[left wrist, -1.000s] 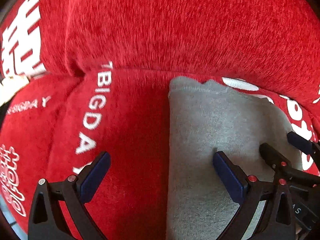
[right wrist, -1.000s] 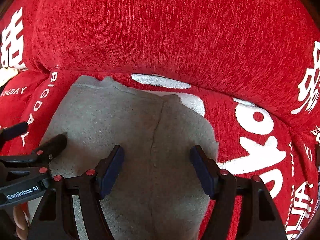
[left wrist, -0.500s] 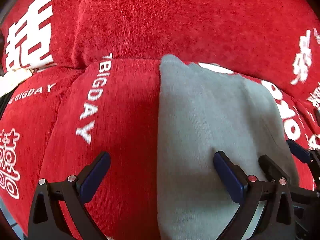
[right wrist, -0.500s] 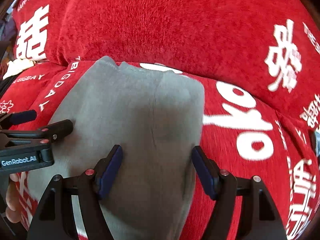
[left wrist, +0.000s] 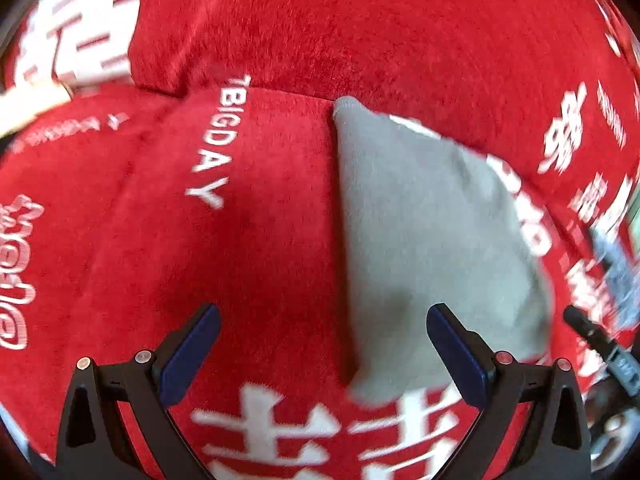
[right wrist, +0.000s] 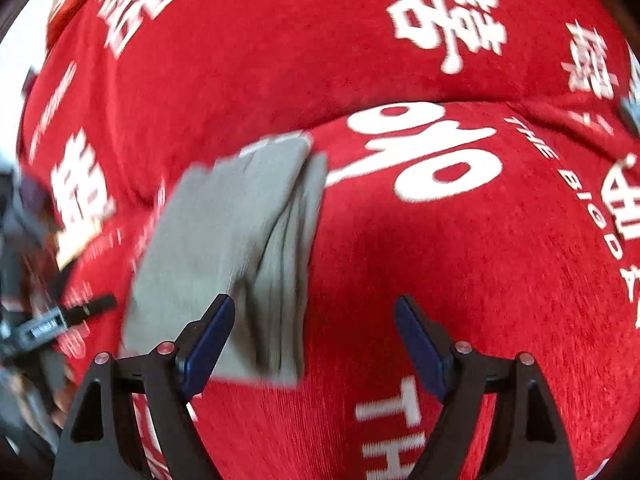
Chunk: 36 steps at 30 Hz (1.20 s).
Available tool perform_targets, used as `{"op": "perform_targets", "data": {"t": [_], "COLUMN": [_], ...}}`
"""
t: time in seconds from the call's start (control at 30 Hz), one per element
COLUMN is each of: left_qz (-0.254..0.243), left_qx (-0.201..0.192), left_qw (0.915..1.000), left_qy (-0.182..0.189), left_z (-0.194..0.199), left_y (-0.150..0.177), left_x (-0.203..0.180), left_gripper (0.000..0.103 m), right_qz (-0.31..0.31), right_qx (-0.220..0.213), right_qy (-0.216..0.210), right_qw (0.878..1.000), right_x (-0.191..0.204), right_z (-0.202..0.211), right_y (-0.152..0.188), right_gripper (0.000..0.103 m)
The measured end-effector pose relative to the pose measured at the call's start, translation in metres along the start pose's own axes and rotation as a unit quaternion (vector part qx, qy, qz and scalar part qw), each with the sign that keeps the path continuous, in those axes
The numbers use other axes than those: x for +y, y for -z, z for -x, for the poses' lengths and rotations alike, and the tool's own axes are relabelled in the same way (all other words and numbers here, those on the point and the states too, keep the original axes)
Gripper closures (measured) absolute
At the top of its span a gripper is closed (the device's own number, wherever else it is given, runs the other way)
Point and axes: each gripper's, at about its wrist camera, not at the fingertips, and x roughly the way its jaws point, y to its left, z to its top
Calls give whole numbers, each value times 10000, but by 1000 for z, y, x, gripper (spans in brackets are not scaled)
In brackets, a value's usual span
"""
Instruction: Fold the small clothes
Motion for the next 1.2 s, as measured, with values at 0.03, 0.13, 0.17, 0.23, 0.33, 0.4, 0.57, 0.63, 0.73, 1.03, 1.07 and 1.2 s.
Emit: {"op": "perform_targets", "data": {"t": [0.03, 0.13, 0.17, 0.23, 0.33, 0.4, 0.57, 0.63, 0.73, 1.03, 1.07, 1.2], "left_qz": [78, 130, 97, 45, -189, -355, -531, -643, -746, -869, -881, -929], "left_qx": [169, 524, 663, 925, 1097, 989, 563, 459, 410, 261, 245, 238], "left_qw": [9996, 9979, 9967, 9946, 9926, 9934, 9961, 9960, 9958, 9954, 9953, 9951], "left_qy": [234, 370, 451, 471, 485, 470, 421, 407, 330, 316, 315, 249], "left_z": [-10, -43, -53, -72, -92, -93, -76, -65, -54, -7, -3, 14], "left_y": [-12, -41, -46, -52, -52, -52, -47, -44, -41, -20, -15, 6], "left_x": [-1, -16, -22, -34, -50, -58, -60, -61, -65, -63, -62, -52], "left_gripper": [0, 0, 0, 0, 0, 0, 41, 51, 57, 57, 57, 57], "right_qz": [-138, -358, -353, -326, -234, 89, 456, 447, 565, 919, 948, 1009], "right_qx": [85, 512, 658, 995, 1302, 1180, 986, 863, 655, 405, 407, 446], "right_qy": [-167, -613, -641, -712, -784, -748, -678, -695, -648, -592, -587, -531], "right_qw": [9997, 9962, 9951, 9919, 9881, 9902, 9918, 9928, 9941, 9932, 9929, 9925], "right_x": [-3, -2, 0, 9, 19, 31, 53, 56, 68, 103, 106, 118], "right_z": [-6, -43, -55, -83, -110, -114, -107, -98, -81, -30, -26, -12], "right_y": [-12, -39, -44, -50, -47, -47, -45, -45, -42, -15, -11, 12], "right_gripper": [17, 17, 17, 17, 17, 32, 62, 65, 66, 66, 66, 66]}}
